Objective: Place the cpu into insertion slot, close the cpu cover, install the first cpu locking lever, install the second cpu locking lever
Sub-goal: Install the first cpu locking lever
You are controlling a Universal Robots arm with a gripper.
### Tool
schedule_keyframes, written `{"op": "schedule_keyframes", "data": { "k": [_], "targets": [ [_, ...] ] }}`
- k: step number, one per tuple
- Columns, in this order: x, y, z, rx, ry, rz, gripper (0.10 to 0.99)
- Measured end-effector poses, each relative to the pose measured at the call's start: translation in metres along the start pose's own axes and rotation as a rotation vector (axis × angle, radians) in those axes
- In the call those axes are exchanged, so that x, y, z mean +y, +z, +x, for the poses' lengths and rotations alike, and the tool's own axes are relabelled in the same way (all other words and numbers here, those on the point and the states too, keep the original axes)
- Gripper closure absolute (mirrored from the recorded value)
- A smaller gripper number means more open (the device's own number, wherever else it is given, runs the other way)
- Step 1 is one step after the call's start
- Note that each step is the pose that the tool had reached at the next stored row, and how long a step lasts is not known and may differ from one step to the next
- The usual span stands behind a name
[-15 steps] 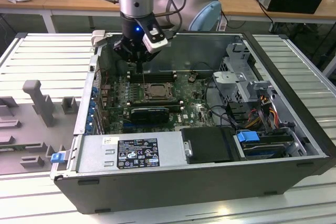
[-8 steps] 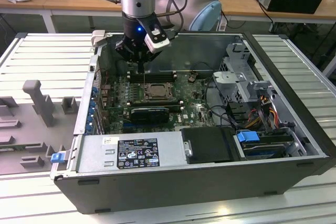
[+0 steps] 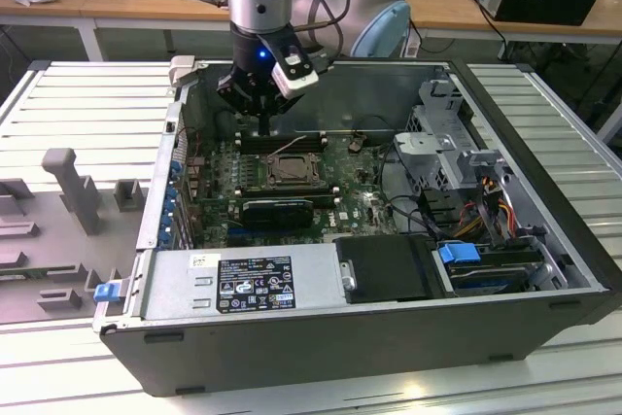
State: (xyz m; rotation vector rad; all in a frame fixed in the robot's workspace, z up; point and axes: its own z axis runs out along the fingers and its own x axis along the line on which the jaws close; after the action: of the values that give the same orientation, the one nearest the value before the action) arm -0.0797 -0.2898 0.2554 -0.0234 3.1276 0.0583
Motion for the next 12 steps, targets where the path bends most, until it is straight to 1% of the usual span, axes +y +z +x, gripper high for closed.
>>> {"op": "schedule_keyframes", "data": {
  "k": [7,9,10,12],
  "targets": [
    [-0.0001,0.0002,-0.0041,-0.0001,0.000,0.000,0.980],
    [-0.0001,0.0005,-0.0074,0.0001,0.000,0.000,0.980],
    [-0.0002,0.0011,-0.0114,0.0000,0.000,0.000,0.980],
    [-0.0003,0.0020,-0.0156,0.0000,0.000,0.000,0.980]
  ]
}}
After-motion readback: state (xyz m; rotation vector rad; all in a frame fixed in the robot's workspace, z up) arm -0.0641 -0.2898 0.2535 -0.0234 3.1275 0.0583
